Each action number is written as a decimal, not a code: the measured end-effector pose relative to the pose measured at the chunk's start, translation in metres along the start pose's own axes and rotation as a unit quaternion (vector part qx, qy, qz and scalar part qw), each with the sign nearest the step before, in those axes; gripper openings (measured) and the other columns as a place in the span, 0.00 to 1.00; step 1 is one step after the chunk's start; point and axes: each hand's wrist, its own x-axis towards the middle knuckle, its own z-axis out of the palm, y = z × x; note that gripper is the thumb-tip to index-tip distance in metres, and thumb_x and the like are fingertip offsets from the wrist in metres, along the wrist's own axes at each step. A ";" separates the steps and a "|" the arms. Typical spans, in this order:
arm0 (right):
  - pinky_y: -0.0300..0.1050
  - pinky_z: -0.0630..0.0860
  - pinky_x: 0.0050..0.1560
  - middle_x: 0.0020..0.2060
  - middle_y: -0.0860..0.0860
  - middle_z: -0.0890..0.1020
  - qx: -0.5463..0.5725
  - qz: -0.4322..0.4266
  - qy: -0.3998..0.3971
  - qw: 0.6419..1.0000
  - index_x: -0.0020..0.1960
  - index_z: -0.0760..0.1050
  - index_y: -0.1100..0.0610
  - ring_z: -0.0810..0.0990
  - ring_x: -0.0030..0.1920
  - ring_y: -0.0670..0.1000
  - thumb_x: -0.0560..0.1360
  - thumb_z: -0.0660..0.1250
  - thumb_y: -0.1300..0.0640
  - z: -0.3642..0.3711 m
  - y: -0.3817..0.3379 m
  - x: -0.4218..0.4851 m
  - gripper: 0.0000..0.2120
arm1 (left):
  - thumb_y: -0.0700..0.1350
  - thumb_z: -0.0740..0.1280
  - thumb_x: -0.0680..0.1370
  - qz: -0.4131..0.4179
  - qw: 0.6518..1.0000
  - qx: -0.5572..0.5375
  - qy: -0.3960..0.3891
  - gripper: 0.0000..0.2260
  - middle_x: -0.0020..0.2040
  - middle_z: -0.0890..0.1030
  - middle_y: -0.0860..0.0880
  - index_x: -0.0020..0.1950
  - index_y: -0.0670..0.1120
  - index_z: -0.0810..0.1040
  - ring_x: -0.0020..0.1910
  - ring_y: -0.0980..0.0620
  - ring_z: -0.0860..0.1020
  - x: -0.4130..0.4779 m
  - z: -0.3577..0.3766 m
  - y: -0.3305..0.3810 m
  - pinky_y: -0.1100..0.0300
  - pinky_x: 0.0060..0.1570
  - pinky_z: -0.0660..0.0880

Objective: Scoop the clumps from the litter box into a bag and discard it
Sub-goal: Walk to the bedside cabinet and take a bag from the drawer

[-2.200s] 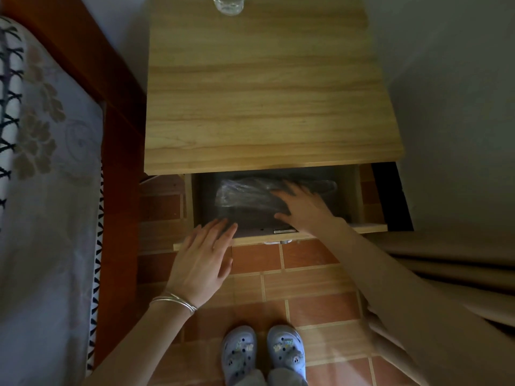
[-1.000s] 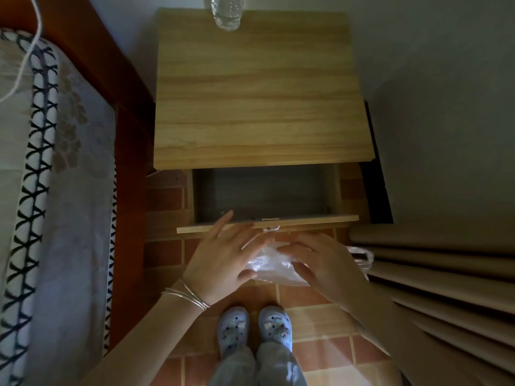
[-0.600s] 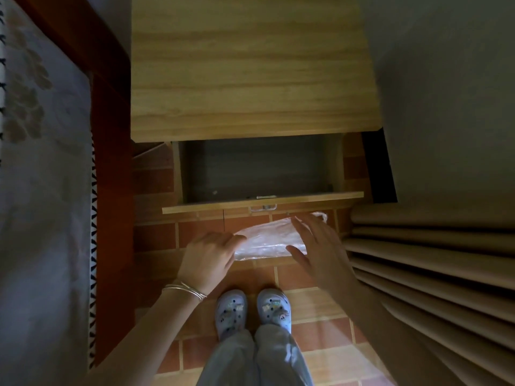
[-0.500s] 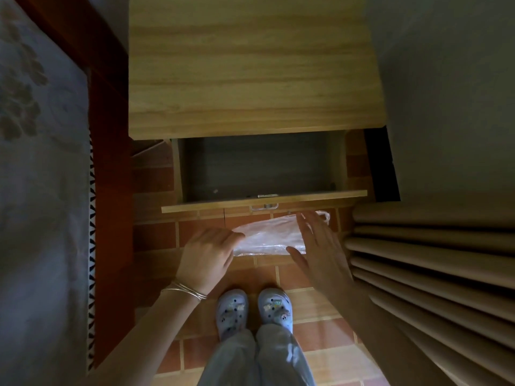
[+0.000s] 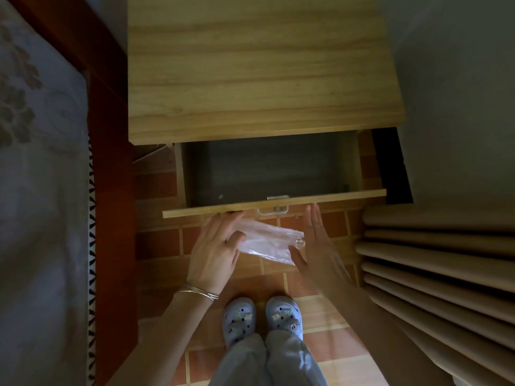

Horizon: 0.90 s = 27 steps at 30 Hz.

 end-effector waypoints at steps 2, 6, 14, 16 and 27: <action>0.55 0.79 0.53 0.75 0.54 0.43 0.003 -0.016 -0.003 1.000 0.75 0.38 0.57 0.56 0.72 0.62 0.75 0.56 0.48 -0.010 -0.004 0.009 0.38 | 0.36 0.75 0.62 0.019 0.999 -0.001 0.030 0.10 0.62 0.76 0.42 0.41 0.44 0.81 0.64 0.46 0.67 0.010 -0.008 -0.003 0.44 0.63 0.70; 0.59 0.67 0.67 0.74 0.64 0.48 -0.042 0.000 -0.011 0.999 0.74 0.47 0.66 0.47 0.74 0.61 0.76 0.64 0.53 -0.019 -0.012 0.040 0.37 | 0.37 0.72 0.66 0.030 0.998 0.023 0.059 0.05 0.62 0.76 0.43 0.40 0.44 0.80 0.64 0.45 0.66 0.037 -0.018 -0.014 0.49 0.65 0.66; 0.55 0.54 0.73 0.70 0.63 0.36 -0.125 0.012 -0.066 0.990 0.74 0.43 0.67 0.40 0.73 0.61 0.74 0.66 0.55 -0.025 -0.015 0.084 0.42 | 0.36 0.74 0.66 0.007 0.998 0.054 0.027 0.05 0.62 0.76 0.42 0.38 0.43 0.81 0.64 0.43 0.72 0.073 -0.018 -0.033 0.42 0.68 0.63; 0.52 0.46 0.75 0.71 0.62 0.33 -0.104 0.010 -0.073 0.992 0.73 0.36 0.66 0.36 0.74 0.59 0.76 0.62 0.58 -0.030 -0.017 0.101 0.41 | 0.36 0.73 0.66 -0.005 0.997 0.066 0.030 0.04 0.63 0.75 0.43 0.38 0.43 0.81 0.65 0.43 0.71 0.086 -0.021 -0.037 0.42 0.68 0.61; 0.51 0.57 0.72 0.76 0.53 0.50 -0.053 0.012 -0.098 0.994 0.76 0.49 0.57 0.47 0.76 0.51 0.77 0.62 0.57 -0.078 -0.014 0.100 0.33 | 0.35 0.75 0.64 -0.054 0.998 0.035 0.002 0.09 0.52 0.82 0.46 0.40 0.46 0.82 0.55 0.43 0.78 0.082 -0.064 -0.013 0.47 0.58 0.73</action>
